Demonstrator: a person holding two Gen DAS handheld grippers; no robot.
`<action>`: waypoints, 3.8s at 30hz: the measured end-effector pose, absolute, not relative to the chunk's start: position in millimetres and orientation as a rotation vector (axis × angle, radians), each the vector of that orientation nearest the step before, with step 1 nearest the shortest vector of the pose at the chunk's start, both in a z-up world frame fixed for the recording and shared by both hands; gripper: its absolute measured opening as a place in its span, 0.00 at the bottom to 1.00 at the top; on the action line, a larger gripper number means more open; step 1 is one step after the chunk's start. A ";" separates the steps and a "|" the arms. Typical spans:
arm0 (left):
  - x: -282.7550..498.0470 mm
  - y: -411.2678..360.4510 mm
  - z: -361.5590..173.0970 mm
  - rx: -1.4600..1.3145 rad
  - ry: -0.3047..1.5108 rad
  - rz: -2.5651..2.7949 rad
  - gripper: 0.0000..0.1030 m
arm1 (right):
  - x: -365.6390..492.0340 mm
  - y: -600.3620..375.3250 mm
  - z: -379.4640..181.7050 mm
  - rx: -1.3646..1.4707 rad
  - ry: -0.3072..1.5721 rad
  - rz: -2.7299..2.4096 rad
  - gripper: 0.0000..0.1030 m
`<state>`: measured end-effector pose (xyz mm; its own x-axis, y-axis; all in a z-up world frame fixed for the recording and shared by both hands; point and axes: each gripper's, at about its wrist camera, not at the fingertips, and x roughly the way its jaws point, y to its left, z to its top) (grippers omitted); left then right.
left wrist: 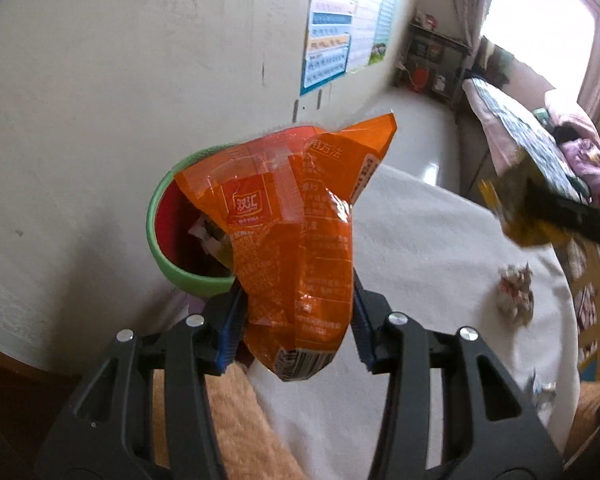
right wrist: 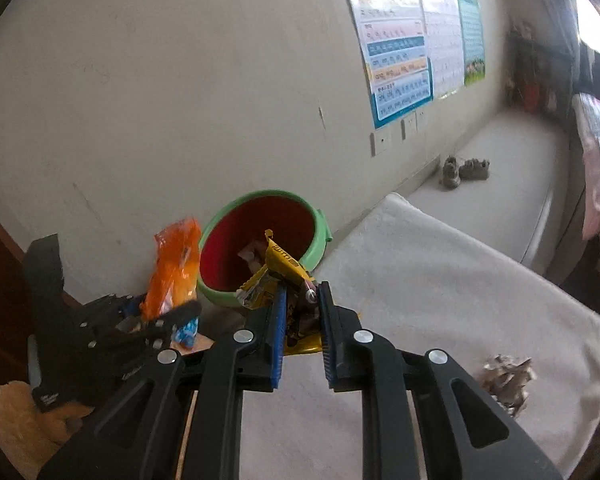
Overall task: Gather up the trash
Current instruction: 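Carry the orange bag to the bin with the left gripper while the right gripper carries the yellow wrapper, then open the left gripper to drop the orange bag while the right gripper drops the yellow wrapper, then grasp the blue-and-white snack wrapper with the right gripper while the left gripper reaches toward the pink-white wrapper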
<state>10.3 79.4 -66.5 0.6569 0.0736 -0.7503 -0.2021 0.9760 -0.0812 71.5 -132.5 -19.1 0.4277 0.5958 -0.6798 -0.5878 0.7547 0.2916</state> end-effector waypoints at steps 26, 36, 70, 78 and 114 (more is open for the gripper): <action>63.1 138.8 -114.6 -0.182 0.915 0.246 0.43 | 132.4 -59.7 -55.5 0.167 0.932 0.850 0.17; 79.1 160.5 -128.9 -0.266 0.953 0.267 0.43 | 160.2 -29.9 -88.4 0.200 1.002 0.880 0.17; 76.7 161.4 -136.8 -0.293 0.939 0.270 0.67 | 115.8 -178.6 -72.5 0.057 0.971 0.482 0.62; 76.9 146.6 -132.1 -0.227 0.921 0.243 0.78 | 106.5 -391.2 -126.3 0.322 0.855 -0.022 0.68; 32.9 39.2 -134.9 -0.081 0.951 -0.112 0.78 | 8.1 -329.9 -204.3 -0.463 1.547 0.317 0.83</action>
<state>32.9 39.2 -134.9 0.5756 -0.1313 -0.8071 0.0601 0.9911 -0.1184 8.1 -329.9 -204.3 0.0108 -0.0923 -0.9957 -0.4766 0.8749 -0.0862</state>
